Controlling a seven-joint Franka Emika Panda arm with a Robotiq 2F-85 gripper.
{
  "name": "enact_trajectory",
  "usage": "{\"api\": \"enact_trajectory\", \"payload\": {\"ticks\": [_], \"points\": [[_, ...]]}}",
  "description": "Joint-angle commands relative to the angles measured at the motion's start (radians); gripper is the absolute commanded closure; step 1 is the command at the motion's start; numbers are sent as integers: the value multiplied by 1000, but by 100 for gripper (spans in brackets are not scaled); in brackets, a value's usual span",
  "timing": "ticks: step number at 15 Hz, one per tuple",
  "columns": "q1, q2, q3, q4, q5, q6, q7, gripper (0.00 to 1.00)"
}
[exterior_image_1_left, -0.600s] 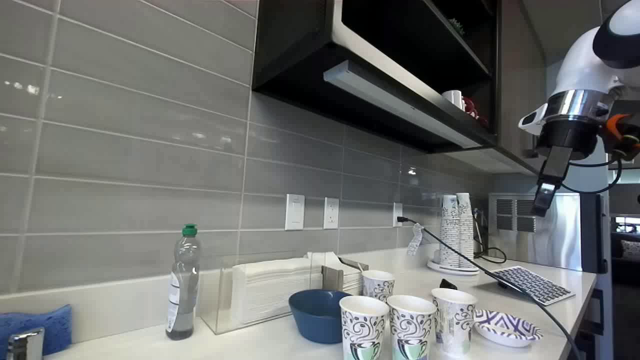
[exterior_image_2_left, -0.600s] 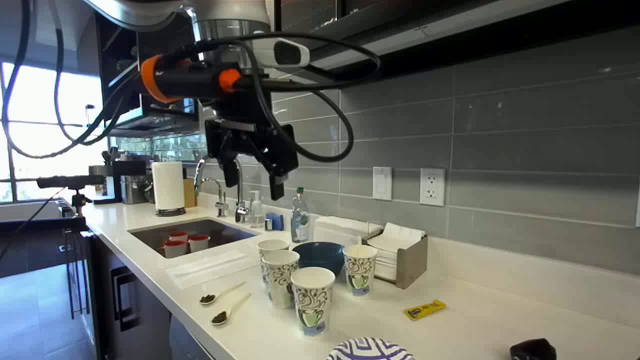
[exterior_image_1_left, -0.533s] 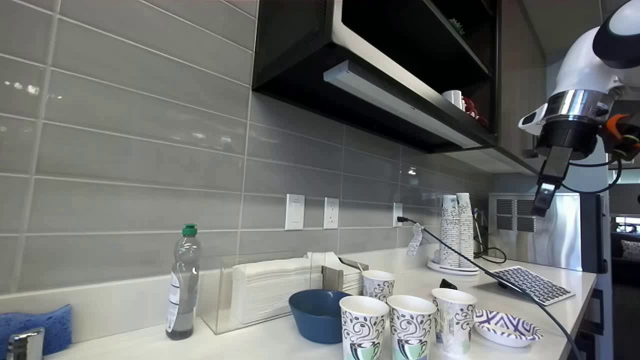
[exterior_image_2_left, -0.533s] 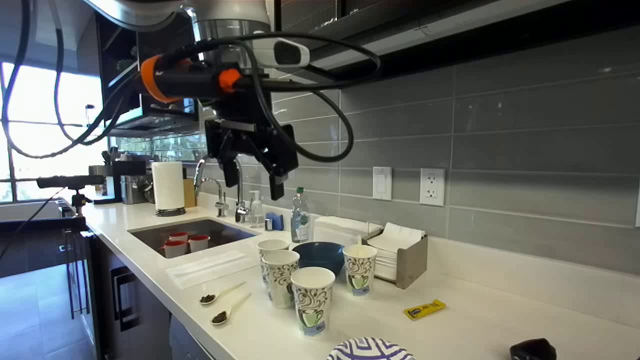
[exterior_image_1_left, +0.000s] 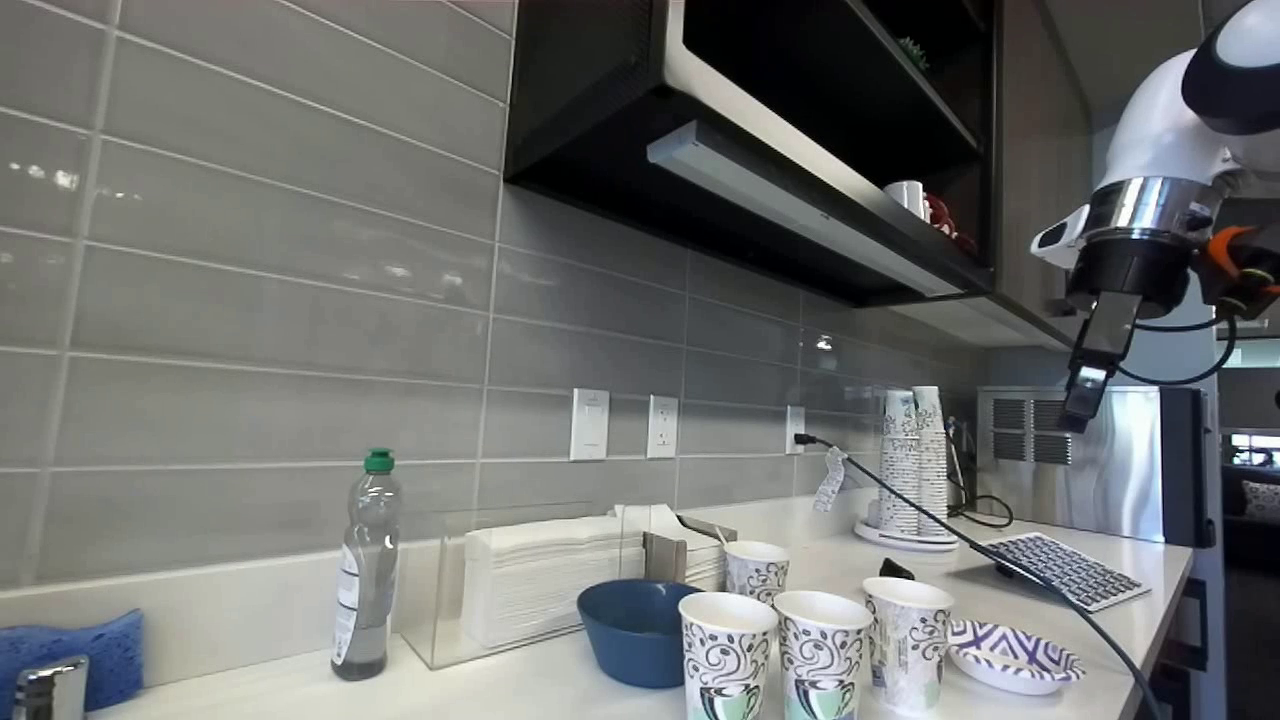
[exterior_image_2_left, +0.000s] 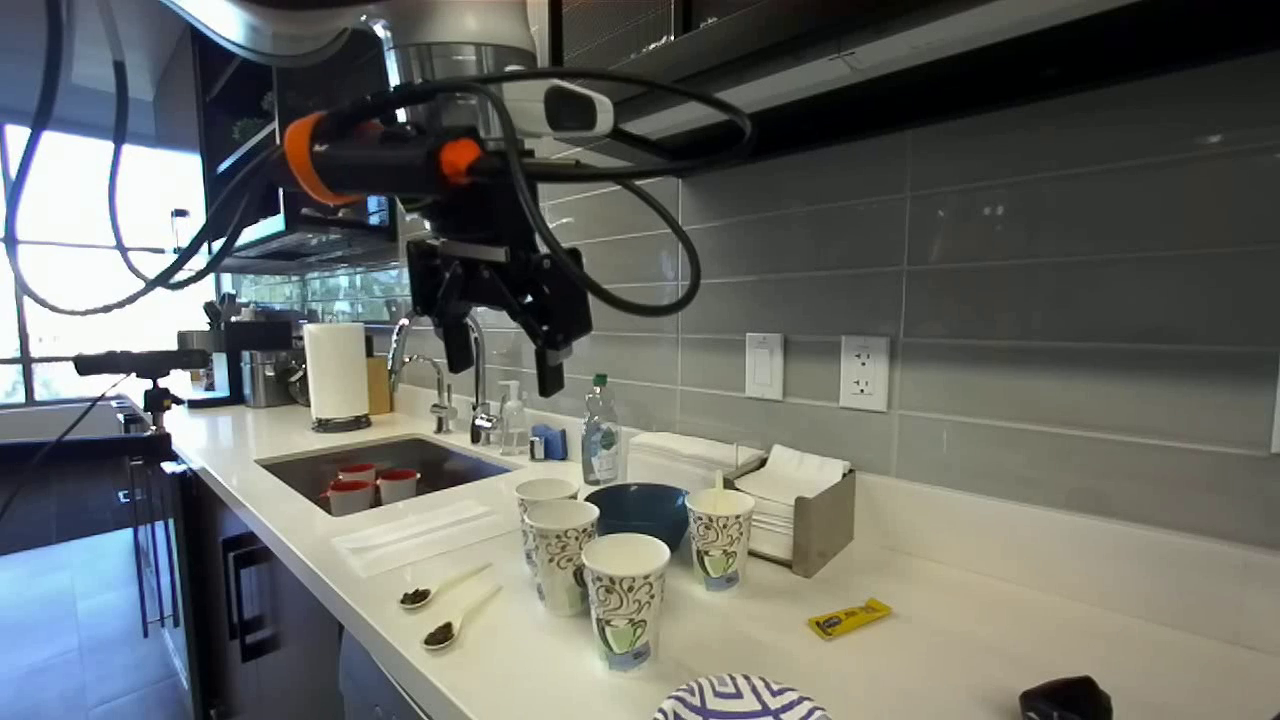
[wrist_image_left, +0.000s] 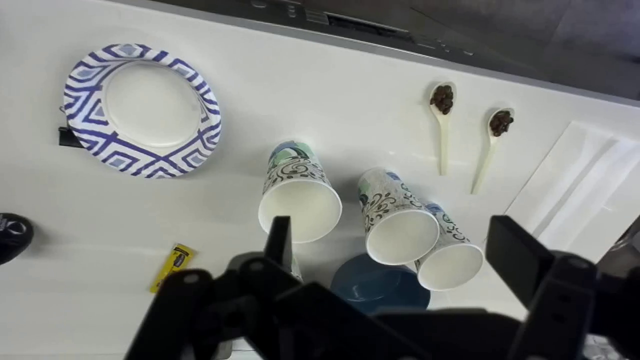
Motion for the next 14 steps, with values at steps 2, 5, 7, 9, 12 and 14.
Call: {"api": "enact_trajectory", "payload": {"ticks": [2,5,7,9,12,14], "points": [[87,62,154,14,48,-2,53,0],[150,142,239,19,75,17,96,0],[141,103,241,3,59,8,82,0],[168,149,268,4,69,28,88,0],[168,170,267,10,70,32,87,0],[168,169,265,11,71,32,87,0]]}}
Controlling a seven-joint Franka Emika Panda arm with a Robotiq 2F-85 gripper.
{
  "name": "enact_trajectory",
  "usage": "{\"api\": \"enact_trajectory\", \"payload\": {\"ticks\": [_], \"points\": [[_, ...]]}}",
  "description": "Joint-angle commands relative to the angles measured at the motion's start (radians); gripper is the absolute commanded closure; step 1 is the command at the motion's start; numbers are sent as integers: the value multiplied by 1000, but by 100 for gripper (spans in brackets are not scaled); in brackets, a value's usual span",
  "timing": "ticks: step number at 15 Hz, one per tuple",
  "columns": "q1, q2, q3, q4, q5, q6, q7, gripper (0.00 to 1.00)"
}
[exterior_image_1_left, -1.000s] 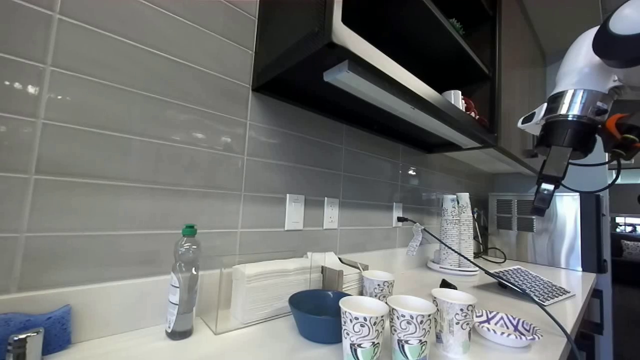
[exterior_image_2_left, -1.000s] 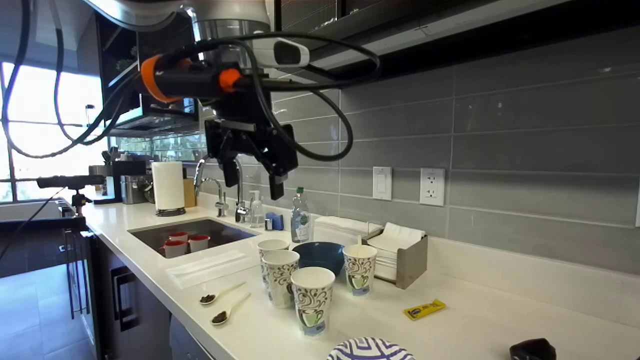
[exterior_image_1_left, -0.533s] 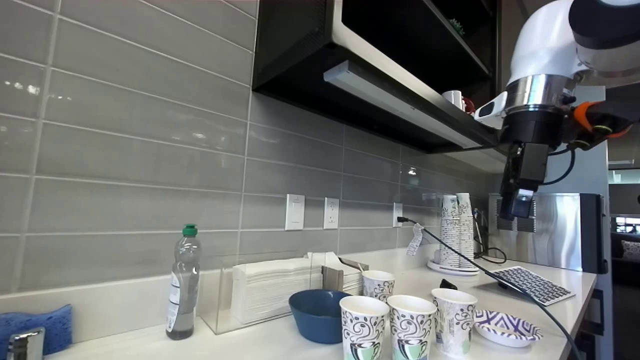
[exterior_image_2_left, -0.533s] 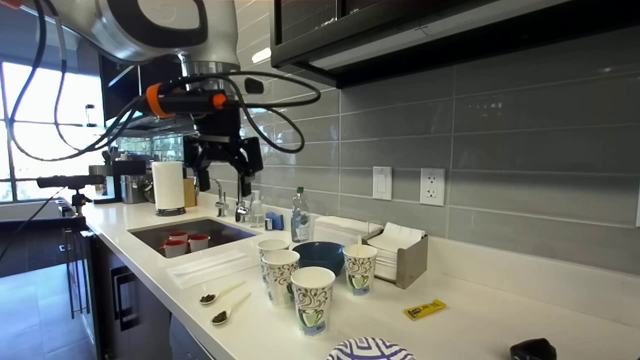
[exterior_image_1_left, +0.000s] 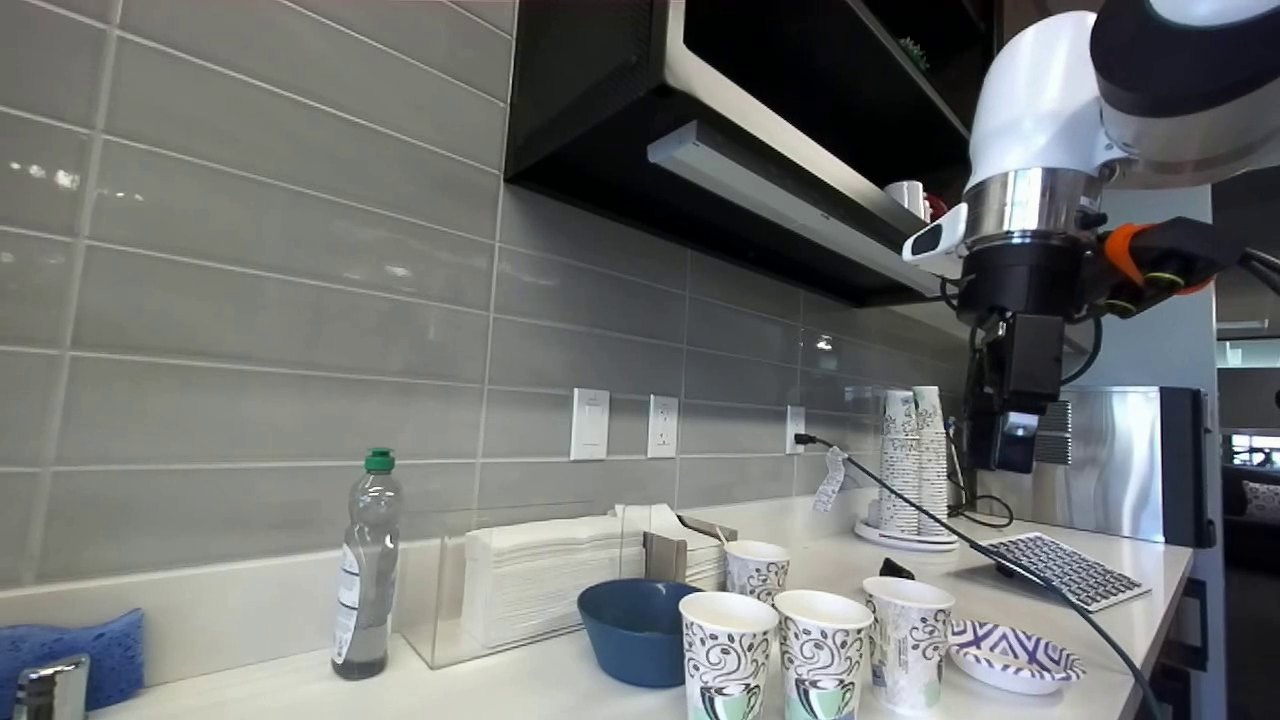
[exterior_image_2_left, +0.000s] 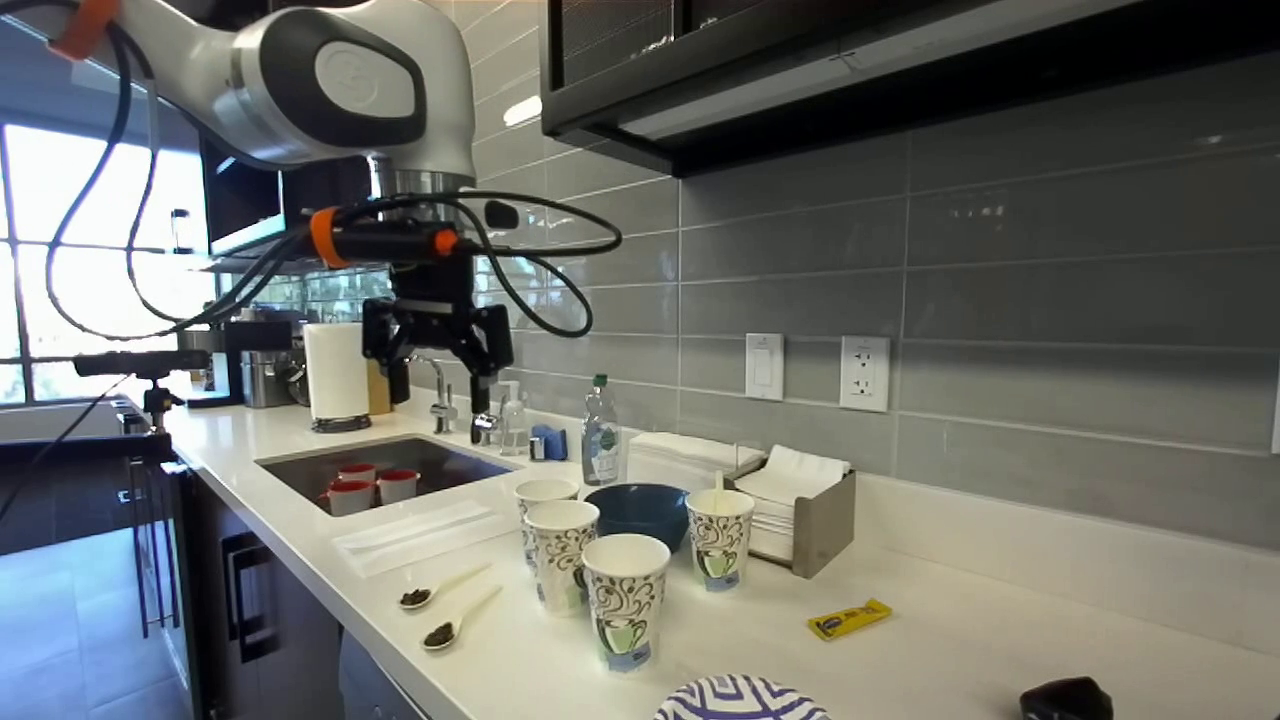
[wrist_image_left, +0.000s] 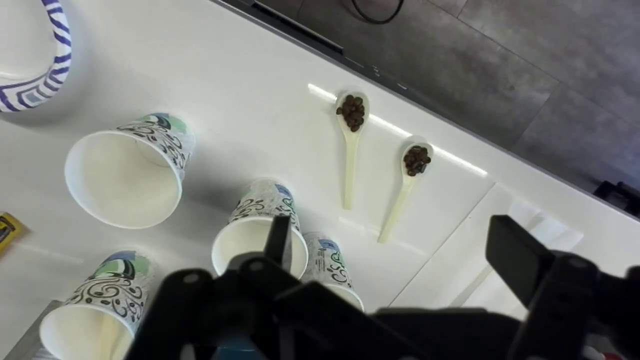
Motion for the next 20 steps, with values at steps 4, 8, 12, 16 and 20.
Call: {"api": "enact_trajectory", "payload": {"ticks": [4,8,12,16,20], "points": [[3,42,107,0,61,52,181,0],[17,107,226,-22,69,161,338,0],[22,133,256,-43,45,192,378,0],[26,205,263,-59,47,252,395,0],[26,205,263,-57,47,253,396,0]]}}
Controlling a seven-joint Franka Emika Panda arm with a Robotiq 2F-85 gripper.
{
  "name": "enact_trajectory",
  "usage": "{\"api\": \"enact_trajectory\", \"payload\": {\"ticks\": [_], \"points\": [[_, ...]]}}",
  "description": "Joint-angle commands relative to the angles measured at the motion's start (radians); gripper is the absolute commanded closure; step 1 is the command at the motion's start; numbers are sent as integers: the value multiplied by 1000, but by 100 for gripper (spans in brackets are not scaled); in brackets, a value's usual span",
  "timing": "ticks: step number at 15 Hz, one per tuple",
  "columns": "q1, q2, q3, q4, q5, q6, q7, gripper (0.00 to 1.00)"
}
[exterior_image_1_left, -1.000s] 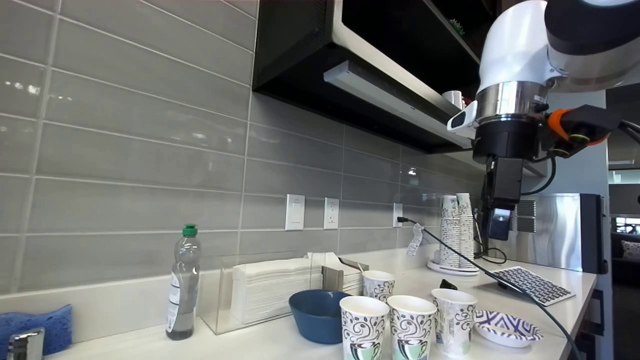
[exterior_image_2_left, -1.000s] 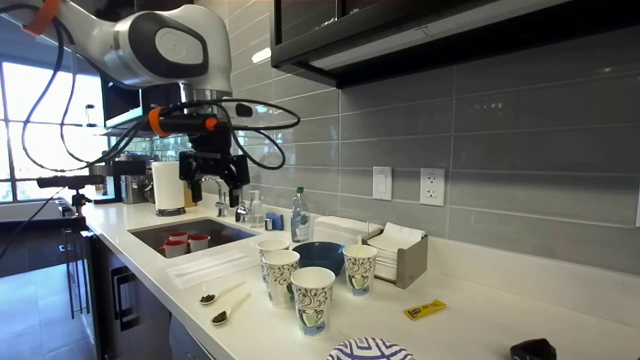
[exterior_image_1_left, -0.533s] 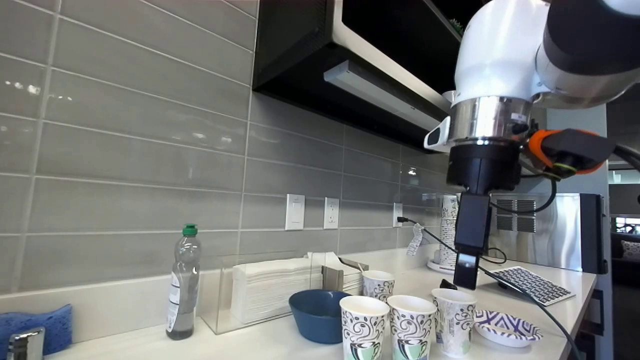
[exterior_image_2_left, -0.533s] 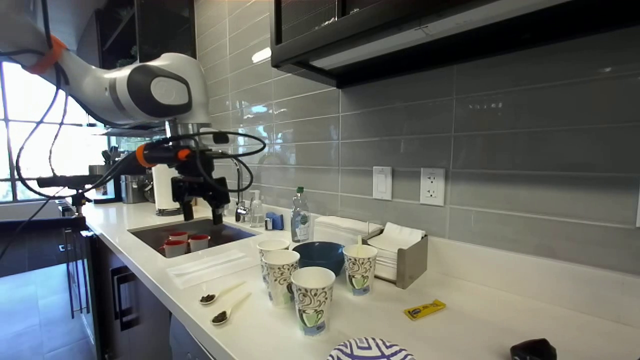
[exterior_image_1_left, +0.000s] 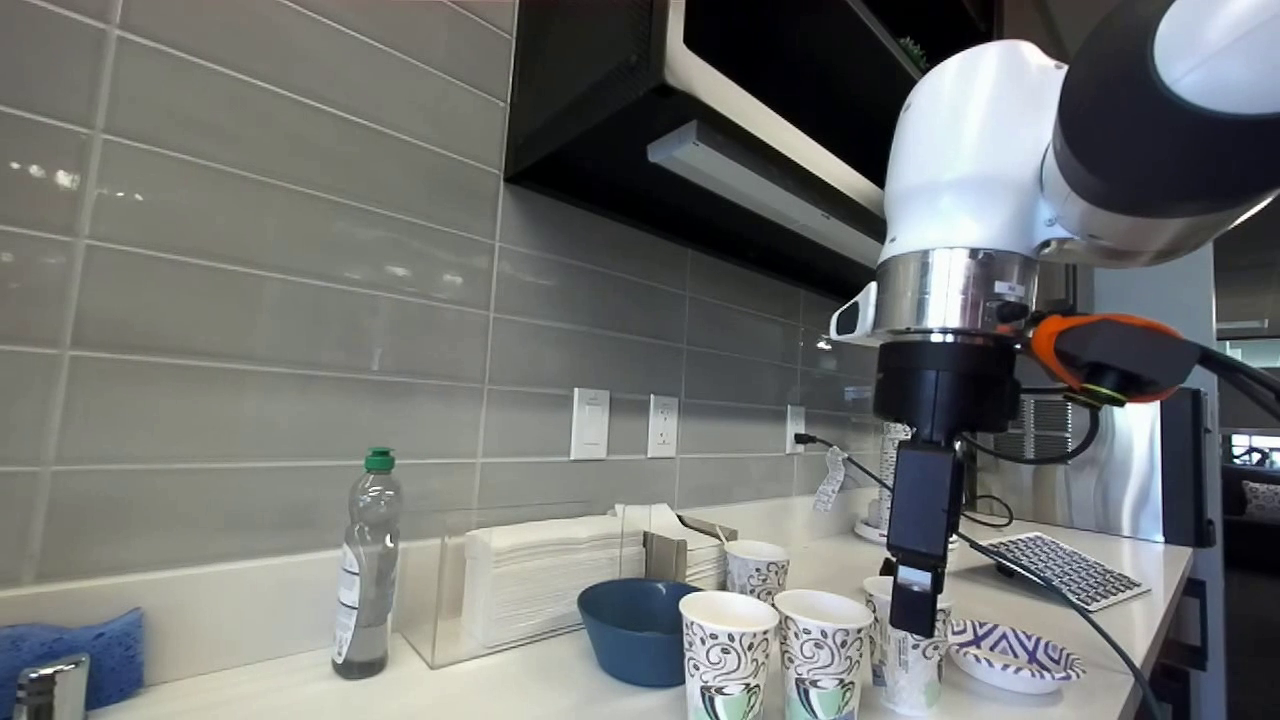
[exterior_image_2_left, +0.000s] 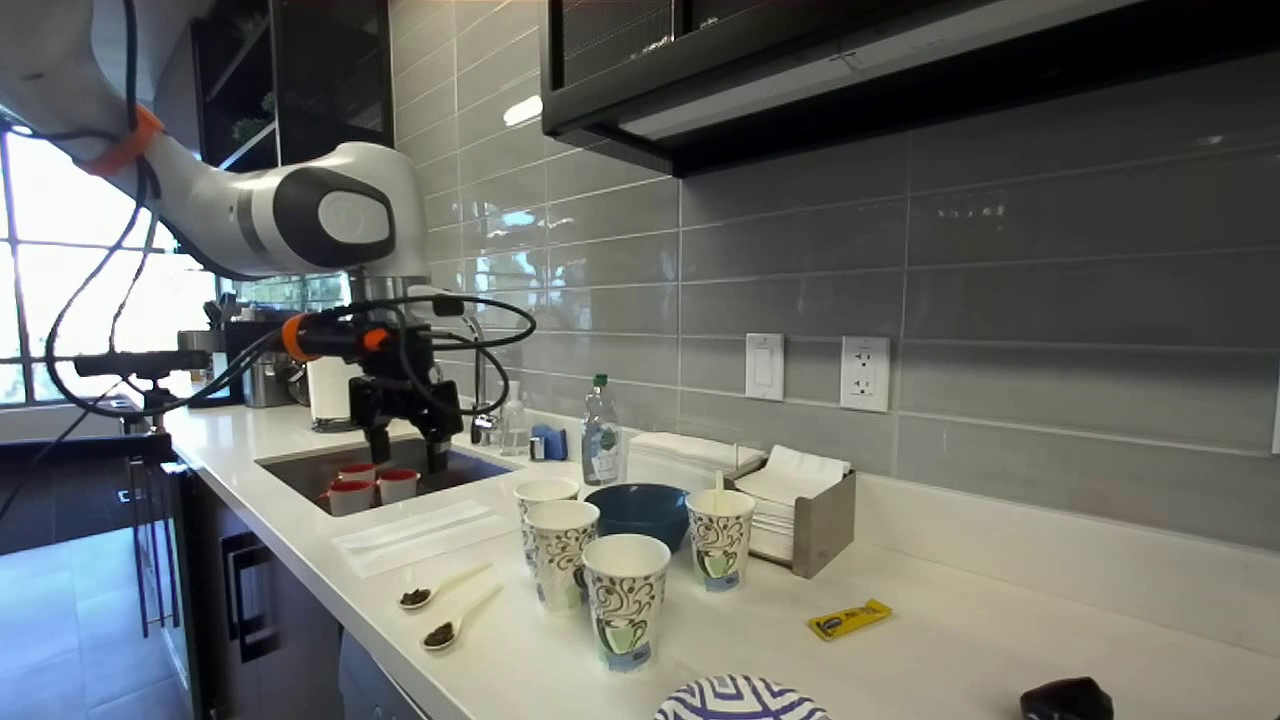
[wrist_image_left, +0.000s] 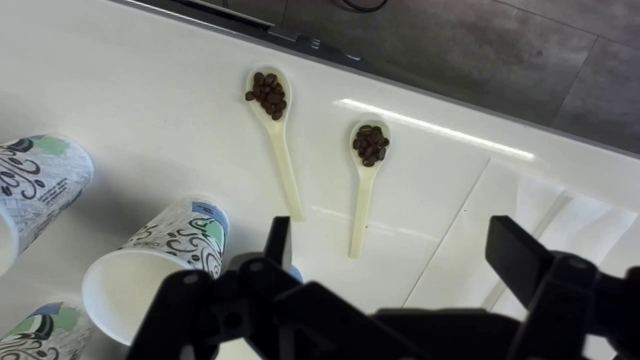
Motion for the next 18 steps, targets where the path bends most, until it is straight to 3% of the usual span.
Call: {"api": "enact_trajectory", "payload": {"ticks": [1,2,3,7,8,10,11,18], "points": [[11,18,-4,-9,-1,53,-4,0],[12,30,0,-11,-2,82,-3,0],[35,-138,-14,-138,17,51,-17,0],[71,-266,-26,-278,26,52,-27,0],[61,-209,-20,-170,11,7,-11,0],[70,-282,-32,-191,6,-24,-26,0],[56,-216,-13,-181,-2,8,-6,0],[56,-260,-17,-175,-1,-17,-12,0]]}}
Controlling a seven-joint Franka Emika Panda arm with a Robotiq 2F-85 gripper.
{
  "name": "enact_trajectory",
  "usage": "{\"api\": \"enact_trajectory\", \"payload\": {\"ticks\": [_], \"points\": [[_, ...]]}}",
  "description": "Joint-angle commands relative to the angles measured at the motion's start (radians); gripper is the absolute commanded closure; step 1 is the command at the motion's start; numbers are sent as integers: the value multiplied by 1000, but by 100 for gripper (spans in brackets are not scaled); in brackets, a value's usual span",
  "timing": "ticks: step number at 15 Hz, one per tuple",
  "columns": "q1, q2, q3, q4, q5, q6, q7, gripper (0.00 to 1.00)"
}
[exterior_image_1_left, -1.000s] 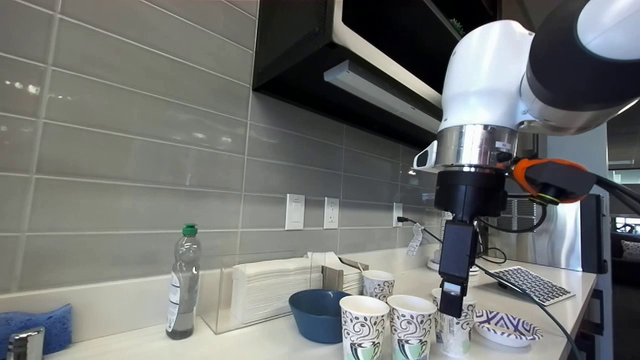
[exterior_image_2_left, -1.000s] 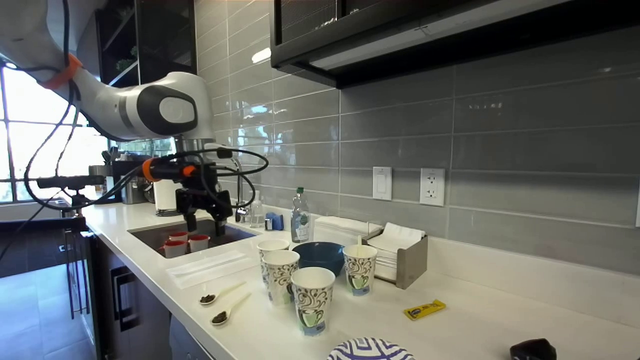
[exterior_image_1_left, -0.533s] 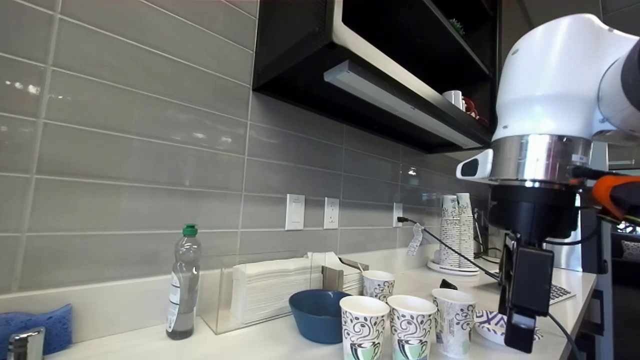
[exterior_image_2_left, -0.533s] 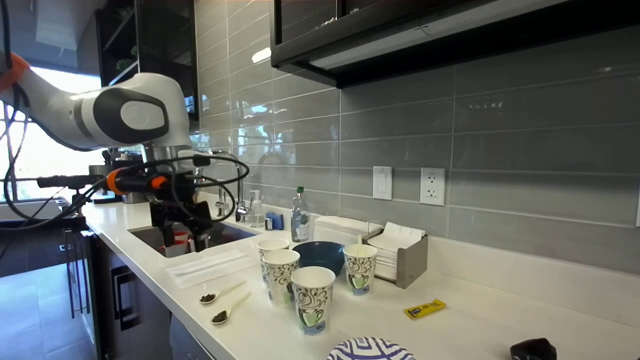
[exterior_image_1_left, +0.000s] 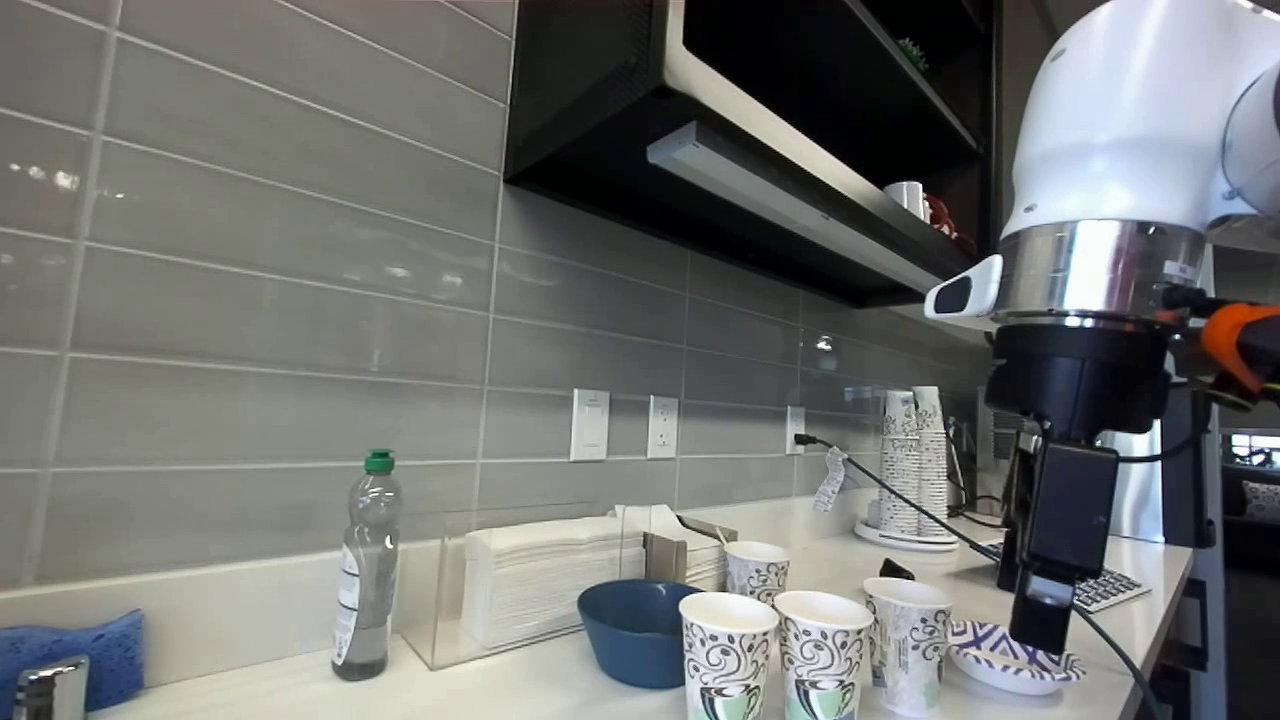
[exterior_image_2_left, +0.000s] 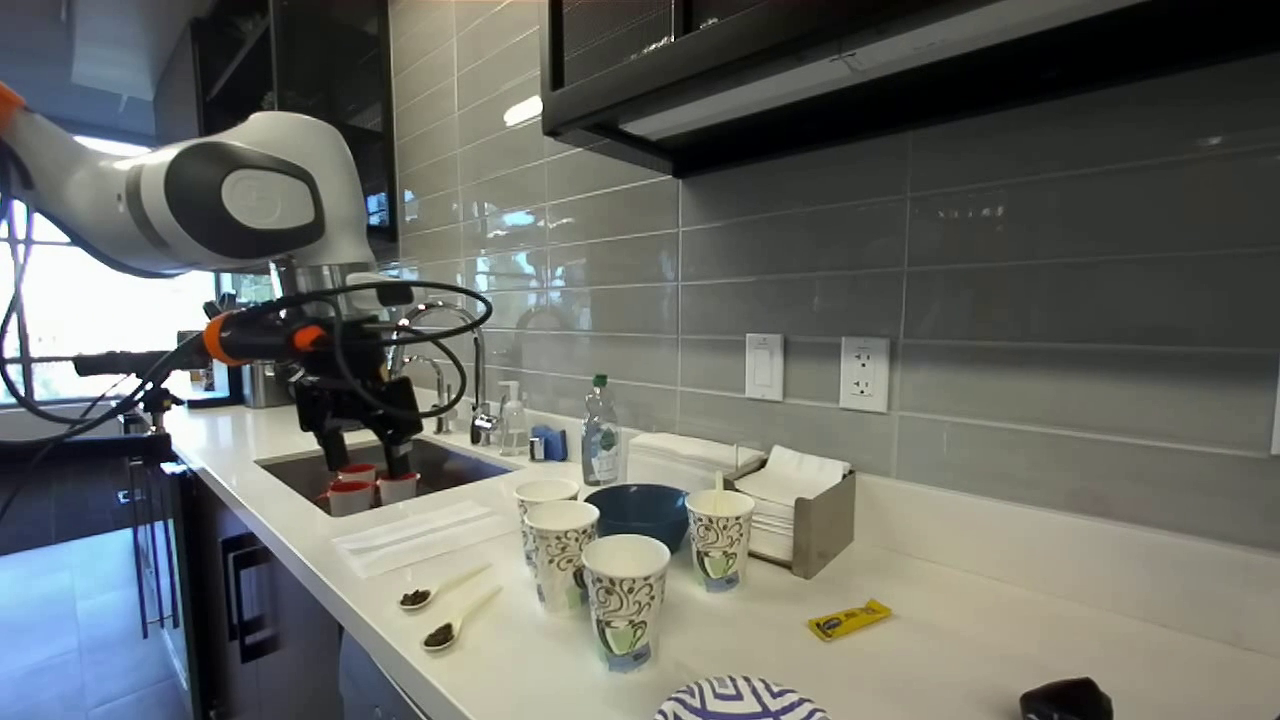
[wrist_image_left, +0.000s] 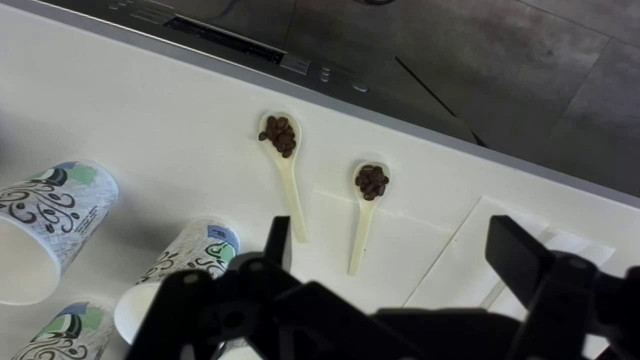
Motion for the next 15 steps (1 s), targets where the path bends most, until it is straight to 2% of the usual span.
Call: {"api": "enact_trajectory", "payload": {"ticks": [1,8,11,15], "points": [[0,0,0,2,0,-3,0,0],[0,0,0,2,0,-3,0,0],[32,116,38,46,28,50,12,0],[34,286,102,85,0,165,53,0]]}}
